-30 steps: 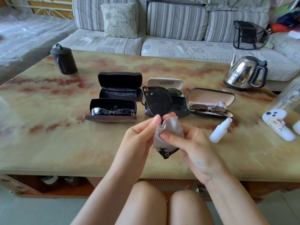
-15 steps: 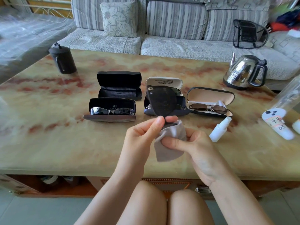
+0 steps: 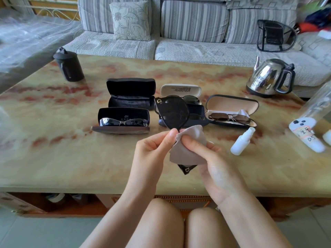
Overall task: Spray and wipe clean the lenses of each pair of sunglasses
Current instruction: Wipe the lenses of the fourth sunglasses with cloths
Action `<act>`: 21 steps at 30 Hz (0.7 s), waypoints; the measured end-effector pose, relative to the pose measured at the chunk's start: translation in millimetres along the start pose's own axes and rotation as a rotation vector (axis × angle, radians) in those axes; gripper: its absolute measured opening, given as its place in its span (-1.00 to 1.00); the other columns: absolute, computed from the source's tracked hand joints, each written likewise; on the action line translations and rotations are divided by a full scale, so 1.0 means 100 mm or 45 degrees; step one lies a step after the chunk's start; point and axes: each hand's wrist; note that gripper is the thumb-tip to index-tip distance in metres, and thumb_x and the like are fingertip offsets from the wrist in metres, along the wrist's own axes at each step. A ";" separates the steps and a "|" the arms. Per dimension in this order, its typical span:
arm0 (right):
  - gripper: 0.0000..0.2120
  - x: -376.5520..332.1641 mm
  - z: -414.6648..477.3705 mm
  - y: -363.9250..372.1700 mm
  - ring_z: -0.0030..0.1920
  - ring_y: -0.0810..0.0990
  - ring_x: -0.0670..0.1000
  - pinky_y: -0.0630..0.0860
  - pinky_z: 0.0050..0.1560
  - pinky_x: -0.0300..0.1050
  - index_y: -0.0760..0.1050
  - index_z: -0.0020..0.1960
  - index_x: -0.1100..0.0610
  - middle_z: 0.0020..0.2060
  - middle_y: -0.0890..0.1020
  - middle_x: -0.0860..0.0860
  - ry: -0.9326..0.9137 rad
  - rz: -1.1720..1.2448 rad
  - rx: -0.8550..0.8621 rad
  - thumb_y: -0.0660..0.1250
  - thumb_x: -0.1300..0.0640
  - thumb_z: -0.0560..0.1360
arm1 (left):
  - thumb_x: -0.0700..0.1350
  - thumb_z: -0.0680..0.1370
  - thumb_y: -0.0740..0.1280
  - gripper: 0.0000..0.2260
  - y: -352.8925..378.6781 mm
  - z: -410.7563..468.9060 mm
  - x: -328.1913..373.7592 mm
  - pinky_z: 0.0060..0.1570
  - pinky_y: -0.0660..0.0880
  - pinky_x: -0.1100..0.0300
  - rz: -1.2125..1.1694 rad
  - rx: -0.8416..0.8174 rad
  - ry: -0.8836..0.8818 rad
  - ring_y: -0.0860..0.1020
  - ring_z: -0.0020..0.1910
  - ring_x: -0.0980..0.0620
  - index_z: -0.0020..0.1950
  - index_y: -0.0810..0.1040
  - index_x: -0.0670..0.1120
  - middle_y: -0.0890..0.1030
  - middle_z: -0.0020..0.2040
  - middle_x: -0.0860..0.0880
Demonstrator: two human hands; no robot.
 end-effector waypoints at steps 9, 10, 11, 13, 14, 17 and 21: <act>-0.82 -0.06 -0.05 -0.07 -0.06 0.64 -0.16 0.47 0.11 -0.21 0.73 -0.16 -0.03 -0.10 0.73 -0.08 -0.163 0.029 -0.111 0.33 0.08 0.40 | 0.02 0.50 0.27 -0.66 0.02 0.03 0.03 0.06 0.52 0.32 -0.029 0.021 -0.008 0.65 0.07 0.04 0.06 0.68 -0.18 0.72 -0.01 -0.08; -0.81 -0.06 -0.05 -0.09 -0.03 0.64 -0.16 0.48 0.10 -0.23 0.73 -0.13 -0.03 -0.08 0.73 -0.07 -0.178 0.018 -0.133 0.32 0.09 0.43 | 0.03 0.50 0.27 -0.66 0.03 0.02 0.03 0.09 0.52 0.29 -0.051 0.022 -0.015 0.64 0.07 0.02 0.06 0.68 -0.17 0.71 -0.01 -0.09; -0.79 -0.06 -0.06 -0.10 0.00 0.65 -0.14 0.50 0.11 -0.23 0.73 -0.09 -0.01 -0.04 0.73 -0.05 -0.190 0.014 -0.158 0.31 0.10 0.45 | 0.03 0.50 0.27 -0.66 0.04 0.02 0.03 0.10 0.53 0.27 -0.073 0.028 -0.022 0.65 0.07 0.02 0.05 0.68 -0.17 0.71 -0.01 -0.09; -0.78 -0.05 -0.06 -0.14 0.08 0.65 -0.08 0.53 0.16 -0.20 0.72 -0.02 0.03 0.02 0.72 0.01 -0.201 0.008 -0.182 0.30 0.11 0.47 | 0.02 0.49 0.27 -0.66 0.06 0.01 0.04 0.10 0.55 0.24 -0.126 0.041 -0.032 0.65 0.06 0.02 0.04 0.68 -0.17 0.71 -0.01 -0.09; -0.78 -0.04 -0.07 -0.15 0.08 0.66 -0.07 0.53 0.16 -0.17 0.72 -0.03 0.05 0.02 0.72 0.02 -0.186 0.008 -0.164 0.31 0.10 0.46 | 0.02 0.48 0.27 -0.67 0.07 0.01 0.04 0.09 0.56 0.24 -0.150 0.049 -0.035 0.65 0.05 0.02 0.03 0.68 -0.17 0.71 -0.01 -0.09; -0.77 0.02 -0.07 -0.24 0.04 0.68 -0.03 0.46 0.16 -0.11 0.73 -0.07 0.10 -0.02 0.72 0.08 -0.094 -0.014 -0.111 0.42 0.02 0.35 | 0.04 0.47 0.28 -0.66 0.06 0.03 0.05 0.04 0.56 0.27 -0.187 0.080 -0.047 0.65 0.04 0.04 0.02 0.69 -0.16 0.71 -0.01 -0.07; -0.61 0.08 -0.08 -0.29 0.12 0.65 0.13 0.44 0.32 0.08 0.69 -0.01 0.18 -0.01 0.71 0.15 -0.021 -0.203 -0.161 0.56 -0.04 0.27 | 0.02 0.51 0.25 -0.68 0.04 0.06 0.05 -0.02 0.56 0.27 -0.204 0.076 -0.089 0.65 -0.04 0.05 0.03 0.68 -0.15 0.71 -0.03 -0.07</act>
Point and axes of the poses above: each hand's wrist, its own z-axis towards the middle knuckle, its own y-axis out of the palm, x = y × z
